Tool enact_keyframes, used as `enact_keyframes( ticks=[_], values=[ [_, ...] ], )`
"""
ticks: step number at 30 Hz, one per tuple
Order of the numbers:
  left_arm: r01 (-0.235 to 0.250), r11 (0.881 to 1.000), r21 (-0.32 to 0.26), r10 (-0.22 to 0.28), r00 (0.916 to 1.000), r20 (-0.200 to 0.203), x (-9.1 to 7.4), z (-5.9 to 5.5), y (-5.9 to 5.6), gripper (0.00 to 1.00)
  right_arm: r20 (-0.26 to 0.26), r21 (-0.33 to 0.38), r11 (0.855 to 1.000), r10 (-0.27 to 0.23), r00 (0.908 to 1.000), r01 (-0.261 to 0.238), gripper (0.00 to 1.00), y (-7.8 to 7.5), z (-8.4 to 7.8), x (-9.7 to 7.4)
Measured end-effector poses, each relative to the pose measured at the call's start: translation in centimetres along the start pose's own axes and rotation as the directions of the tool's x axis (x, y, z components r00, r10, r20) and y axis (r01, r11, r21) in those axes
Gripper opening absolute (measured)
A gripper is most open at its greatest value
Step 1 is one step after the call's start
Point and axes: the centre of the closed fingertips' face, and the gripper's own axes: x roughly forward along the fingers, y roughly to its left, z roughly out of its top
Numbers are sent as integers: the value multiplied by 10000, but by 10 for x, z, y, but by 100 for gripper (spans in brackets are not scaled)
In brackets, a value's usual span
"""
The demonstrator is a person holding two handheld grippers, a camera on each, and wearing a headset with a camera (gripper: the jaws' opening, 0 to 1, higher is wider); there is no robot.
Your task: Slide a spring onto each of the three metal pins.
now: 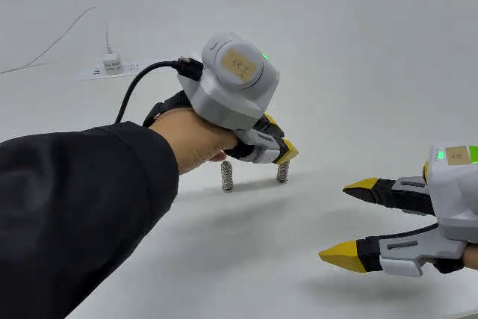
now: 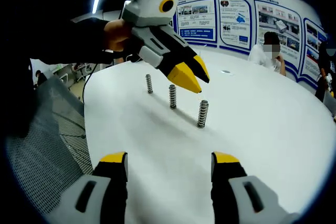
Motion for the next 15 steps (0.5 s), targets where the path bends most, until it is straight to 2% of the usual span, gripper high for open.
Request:
enact_keyframes(
  ticks=[9,15],
  values=[
    [-45,10000,-19,46,9981,615,-24,13,-9,24,15,-41,10000,19,10000,-19,66,-1,1,1],
    [-40,10000,-86,48,9953,972,-42,18,-18,27,28,-81,10000,51,10000,-51,66,1,3,2]
  ],
)
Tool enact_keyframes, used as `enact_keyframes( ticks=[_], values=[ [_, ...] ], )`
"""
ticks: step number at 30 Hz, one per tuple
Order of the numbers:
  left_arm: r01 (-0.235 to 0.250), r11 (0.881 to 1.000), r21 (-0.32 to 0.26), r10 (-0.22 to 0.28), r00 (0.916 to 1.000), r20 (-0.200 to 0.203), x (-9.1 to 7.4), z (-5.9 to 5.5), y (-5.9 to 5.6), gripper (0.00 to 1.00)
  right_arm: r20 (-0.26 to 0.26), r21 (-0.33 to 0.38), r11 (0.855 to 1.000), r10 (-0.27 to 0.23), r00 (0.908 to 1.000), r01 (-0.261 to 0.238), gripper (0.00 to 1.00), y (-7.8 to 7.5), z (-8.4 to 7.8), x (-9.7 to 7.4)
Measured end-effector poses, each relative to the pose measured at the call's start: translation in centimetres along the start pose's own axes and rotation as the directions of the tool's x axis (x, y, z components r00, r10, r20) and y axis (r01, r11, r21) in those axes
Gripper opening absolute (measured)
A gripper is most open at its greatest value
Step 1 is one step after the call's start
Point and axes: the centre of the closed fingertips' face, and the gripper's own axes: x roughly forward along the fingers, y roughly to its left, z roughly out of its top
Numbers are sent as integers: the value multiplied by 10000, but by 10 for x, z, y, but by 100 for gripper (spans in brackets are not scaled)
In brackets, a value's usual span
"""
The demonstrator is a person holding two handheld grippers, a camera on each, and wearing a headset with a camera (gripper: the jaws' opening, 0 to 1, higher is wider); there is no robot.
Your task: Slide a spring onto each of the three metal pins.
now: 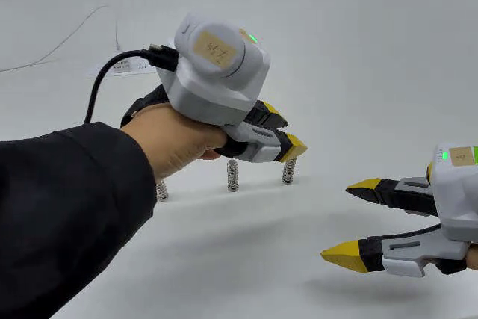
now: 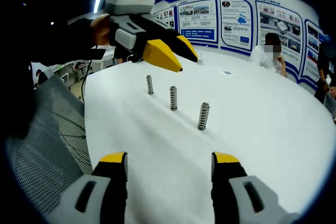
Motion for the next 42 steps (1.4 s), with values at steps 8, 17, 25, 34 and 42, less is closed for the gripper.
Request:
enact_keyframes(
  ticks=[8,17,25,34,42],
  values=[
    [-128,9998,-170,137,9986,517,-25,5,-8,31,-13,-83,10000,38,10000,-38,66,3,4,2],
    [-478,9973,-555,526,9947,886,-51,1,-10,35,8,-117,9999,52,10000,-52,66,4,6,2],
    [-730,9937,-845,820,9908,1079,-71,-8,-12,40,-6,-154,9999,70,10000,-70,66,5,7,2],
    [-1233,9808,-1509,1436,9808,1321,-95,-23,-7,44,9,-220,9997,106,9999,-106,67,6,10,4],
    [-1604,9665,-2003,1883,9737,1285,-114,-52,0,48,12,-313,9994,138,9999,-137,67,6,13,6]
  ],
)
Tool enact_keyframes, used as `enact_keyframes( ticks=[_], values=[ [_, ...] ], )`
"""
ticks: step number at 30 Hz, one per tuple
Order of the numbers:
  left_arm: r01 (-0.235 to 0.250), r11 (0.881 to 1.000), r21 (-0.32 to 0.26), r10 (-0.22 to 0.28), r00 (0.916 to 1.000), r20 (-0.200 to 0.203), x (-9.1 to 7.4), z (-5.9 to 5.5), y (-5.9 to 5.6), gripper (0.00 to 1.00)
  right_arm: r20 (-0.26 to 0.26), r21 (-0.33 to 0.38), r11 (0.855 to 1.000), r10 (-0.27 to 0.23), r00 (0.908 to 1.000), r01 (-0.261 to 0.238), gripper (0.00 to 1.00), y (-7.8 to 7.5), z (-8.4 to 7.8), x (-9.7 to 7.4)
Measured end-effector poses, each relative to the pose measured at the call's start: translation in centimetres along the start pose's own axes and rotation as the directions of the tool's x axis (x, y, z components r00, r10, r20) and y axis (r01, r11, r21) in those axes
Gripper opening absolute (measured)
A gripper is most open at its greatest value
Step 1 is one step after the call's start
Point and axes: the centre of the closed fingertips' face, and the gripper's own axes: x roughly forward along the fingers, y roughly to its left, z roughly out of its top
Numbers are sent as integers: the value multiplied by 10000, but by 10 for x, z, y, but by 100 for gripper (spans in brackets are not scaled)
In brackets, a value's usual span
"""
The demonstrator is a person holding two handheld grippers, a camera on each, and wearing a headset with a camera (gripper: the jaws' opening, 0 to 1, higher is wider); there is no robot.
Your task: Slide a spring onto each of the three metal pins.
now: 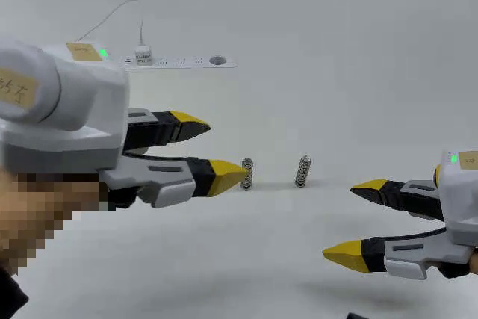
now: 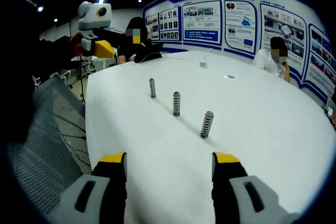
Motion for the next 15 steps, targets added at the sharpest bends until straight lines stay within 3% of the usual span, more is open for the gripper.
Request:
enact_keyframes(
  ticks=[5,15],
  values=[
    [-422,9981,-449,415,9990,-157,-10,-23,12,50,-8,-40,10000,19,10000,-19,67,0,2,1],
    [-1102,9891,-972,1078,9937,-302,-24,-58,30,54,-56,-128,9998,130,9999,-130,68,-1,4,7]
  ],
)
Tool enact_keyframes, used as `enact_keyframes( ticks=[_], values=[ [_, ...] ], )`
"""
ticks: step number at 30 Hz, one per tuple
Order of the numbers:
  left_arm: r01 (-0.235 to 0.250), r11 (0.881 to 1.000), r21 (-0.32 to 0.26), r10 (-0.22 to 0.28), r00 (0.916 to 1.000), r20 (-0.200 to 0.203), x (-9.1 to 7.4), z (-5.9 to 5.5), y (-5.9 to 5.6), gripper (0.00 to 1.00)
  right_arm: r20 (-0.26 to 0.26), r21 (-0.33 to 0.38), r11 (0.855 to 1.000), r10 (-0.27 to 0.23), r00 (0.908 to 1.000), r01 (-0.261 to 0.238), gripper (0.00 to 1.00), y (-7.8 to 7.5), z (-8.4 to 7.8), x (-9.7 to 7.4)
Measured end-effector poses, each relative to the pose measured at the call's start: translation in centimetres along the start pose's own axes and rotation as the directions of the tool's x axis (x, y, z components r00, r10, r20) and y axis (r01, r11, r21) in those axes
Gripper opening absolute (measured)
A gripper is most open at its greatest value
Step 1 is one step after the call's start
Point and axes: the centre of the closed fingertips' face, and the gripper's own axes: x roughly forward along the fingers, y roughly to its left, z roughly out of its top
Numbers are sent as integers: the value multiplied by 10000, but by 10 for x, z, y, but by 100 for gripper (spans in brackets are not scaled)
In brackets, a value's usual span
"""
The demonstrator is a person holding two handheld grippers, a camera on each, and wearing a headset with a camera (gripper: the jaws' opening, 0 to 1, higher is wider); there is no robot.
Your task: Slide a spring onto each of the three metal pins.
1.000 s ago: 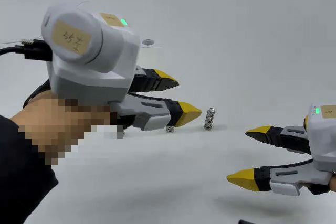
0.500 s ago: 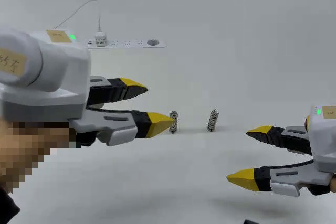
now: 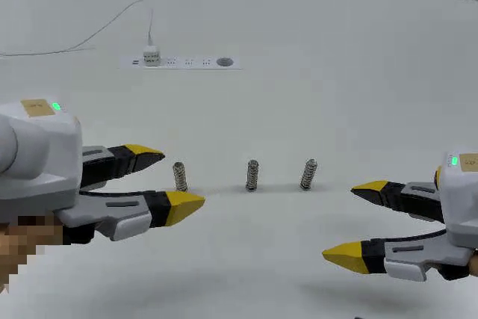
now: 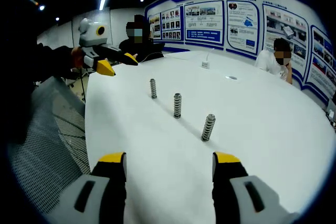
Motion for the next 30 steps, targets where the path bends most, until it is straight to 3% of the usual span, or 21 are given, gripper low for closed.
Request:
enact_keyframes(
  ticks=[18,24,30],
  values=[
    [-172,9986,-492,146,9985,-529,2,-53,17,62,114,18,9999,-130,9999,130,69,-10,2,5],
    [-77,9976,-684,31,9977,-672,6,-61,13,63,198,45,9997,-258,9995,258,69,-14,4,5],
    [10,9973,-733,-61,9976,-692,9,-62,9,64,358,74,9992,-392,9986,389,70,-17,9,5]
  ],
)
